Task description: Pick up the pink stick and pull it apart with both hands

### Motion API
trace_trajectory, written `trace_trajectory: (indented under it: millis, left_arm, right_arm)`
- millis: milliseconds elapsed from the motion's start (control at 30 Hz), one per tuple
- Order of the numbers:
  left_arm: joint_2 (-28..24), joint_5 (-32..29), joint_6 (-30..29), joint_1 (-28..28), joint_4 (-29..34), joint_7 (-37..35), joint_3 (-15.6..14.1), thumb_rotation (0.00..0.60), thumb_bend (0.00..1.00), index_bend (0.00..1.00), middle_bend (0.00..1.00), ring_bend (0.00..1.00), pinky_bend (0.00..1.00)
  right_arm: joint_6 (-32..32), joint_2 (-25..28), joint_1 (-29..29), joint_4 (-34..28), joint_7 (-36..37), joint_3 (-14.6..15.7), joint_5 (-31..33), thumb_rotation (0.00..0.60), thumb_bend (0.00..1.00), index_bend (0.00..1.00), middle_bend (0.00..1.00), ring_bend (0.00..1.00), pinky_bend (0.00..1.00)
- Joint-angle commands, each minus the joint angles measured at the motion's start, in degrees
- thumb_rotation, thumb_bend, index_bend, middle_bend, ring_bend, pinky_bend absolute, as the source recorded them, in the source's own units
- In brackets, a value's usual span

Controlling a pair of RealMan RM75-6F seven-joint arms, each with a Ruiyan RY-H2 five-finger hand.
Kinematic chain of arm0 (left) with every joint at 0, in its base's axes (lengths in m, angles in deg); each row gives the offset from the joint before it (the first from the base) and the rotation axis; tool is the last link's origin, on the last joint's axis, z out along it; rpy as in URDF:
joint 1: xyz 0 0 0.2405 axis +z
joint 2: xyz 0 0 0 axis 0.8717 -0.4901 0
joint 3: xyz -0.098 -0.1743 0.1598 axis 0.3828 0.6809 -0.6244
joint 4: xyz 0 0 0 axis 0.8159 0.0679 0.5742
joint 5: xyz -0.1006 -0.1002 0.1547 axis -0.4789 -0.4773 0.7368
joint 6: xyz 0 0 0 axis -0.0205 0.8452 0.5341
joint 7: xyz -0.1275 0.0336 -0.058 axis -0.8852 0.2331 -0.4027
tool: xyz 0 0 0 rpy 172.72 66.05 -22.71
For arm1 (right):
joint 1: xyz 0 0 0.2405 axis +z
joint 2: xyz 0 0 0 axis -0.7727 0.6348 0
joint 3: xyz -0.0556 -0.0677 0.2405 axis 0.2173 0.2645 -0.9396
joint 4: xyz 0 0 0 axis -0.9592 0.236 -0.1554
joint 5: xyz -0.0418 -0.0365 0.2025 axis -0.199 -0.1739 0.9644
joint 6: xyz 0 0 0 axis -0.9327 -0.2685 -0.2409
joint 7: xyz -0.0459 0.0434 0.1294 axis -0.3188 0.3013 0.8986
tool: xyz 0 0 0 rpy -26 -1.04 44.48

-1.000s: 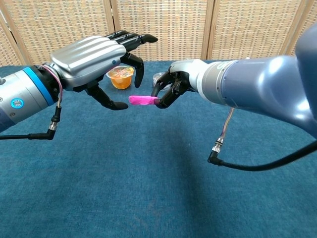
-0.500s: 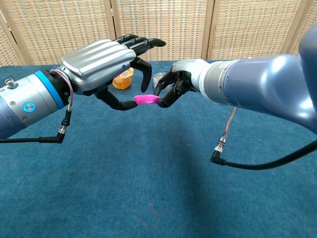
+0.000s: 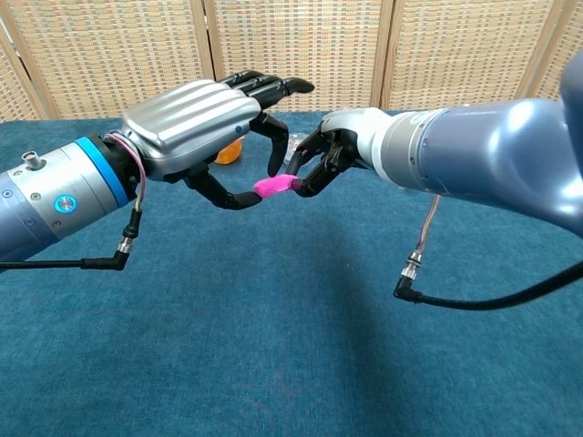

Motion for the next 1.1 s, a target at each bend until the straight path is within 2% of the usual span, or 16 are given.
trace_trajectory:
  millis: [33,633,1100]
  left_arm:
    - [0.19,-0.02,-0.11,-0.16,-0.28,0.09,0.07,0.600,0.31,0.54,0.00,0.00,0.00]
    - [2.37,0.59,-1.08,-1.13,-1.80,-1.15,-0.14,0.600,0.31,0.52,0.00,0.00,0.00]
    - [1.64,1.11,-1.56,-1.10,-0.15,-0.29,-0.76,0.600,0.31,0.50,0.00,0.00,0.00]
  right_arm:
    - [0.01,0.09,0.02,-0.02,-0.03,0.05,-0.02,0.600,0.63,0.67,0.21,0.00,0.00]
    - [-0.43,0.28,-0.02,-0.44,0.59,0.36,-0.02,0.600,0.63,0.67,0.21,0.00,0.00]
    - [-0.48,1.02,-0.21,-0.85,1.09,0.28,0.14,0.600,0.63,0.67,0.21,0.00,0.00]
